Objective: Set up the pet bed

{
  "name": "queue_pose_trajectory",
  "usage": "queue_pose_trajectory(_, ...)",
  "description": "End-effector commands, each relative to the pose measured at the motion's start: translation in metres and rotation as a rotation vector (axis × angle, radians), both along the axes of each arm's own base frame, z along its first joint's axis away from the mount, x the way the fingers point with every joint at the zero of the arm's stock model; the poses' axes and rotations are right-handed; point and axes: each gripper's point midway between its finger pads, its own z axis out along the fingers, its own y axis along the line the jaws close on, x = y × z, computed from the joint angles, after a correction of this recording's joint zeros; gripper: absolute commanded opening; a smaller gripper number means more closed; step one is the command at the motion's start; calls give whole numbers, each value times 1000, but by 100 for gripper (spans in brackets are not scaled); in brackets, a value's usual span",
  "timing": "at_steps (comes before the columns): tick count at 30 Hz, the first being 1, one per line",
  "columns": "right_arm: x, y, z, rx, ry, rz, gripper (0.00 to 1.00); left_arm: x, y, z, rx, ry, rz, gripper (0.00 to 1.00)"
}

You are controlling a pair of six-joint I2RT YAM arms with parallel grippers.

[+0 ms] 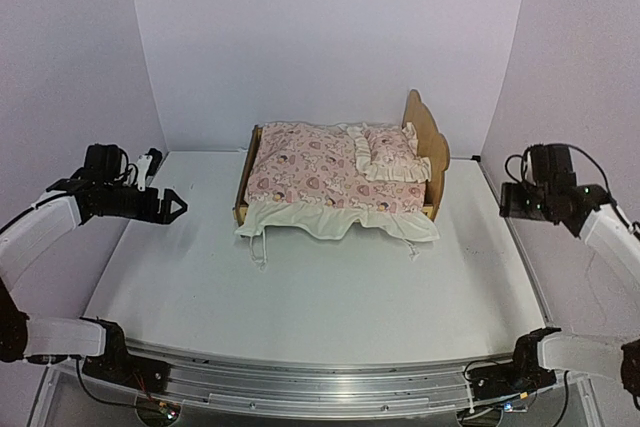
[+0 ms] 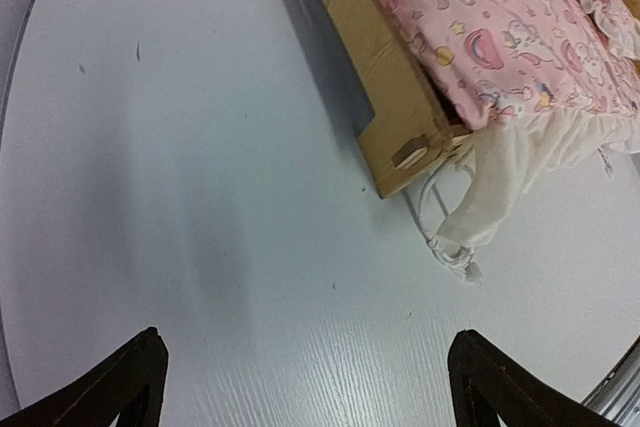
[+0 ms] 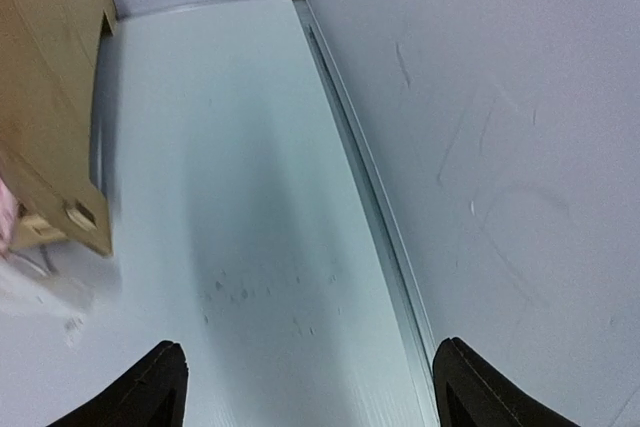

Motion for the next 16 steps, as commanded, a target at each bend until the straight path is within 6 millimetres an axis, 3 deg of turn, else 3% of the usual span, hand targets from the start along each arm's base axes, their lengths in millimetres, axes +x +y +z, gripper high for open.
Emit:
queue_pose_trajectory(1, -37, -9, -39, 36, -63, -51, 86, 21, 35, -7, -28, -64, 260, 100)
queue_pose_trajectory(3, -52, -10, -61, 62, -83, -65, 87, 25, 48, -11, -23, -94, 330, 100)
queue_pose_trajectory(9, -83, -14, -116, 121, -144, -94, 88, 30, 53, -22, -20, -171, 347, 100)
queue_pose_trajectory(16, -91, -13, -139, 154, -216, -88, 88, 26, 43, -27, -33, -238, 272, 100)
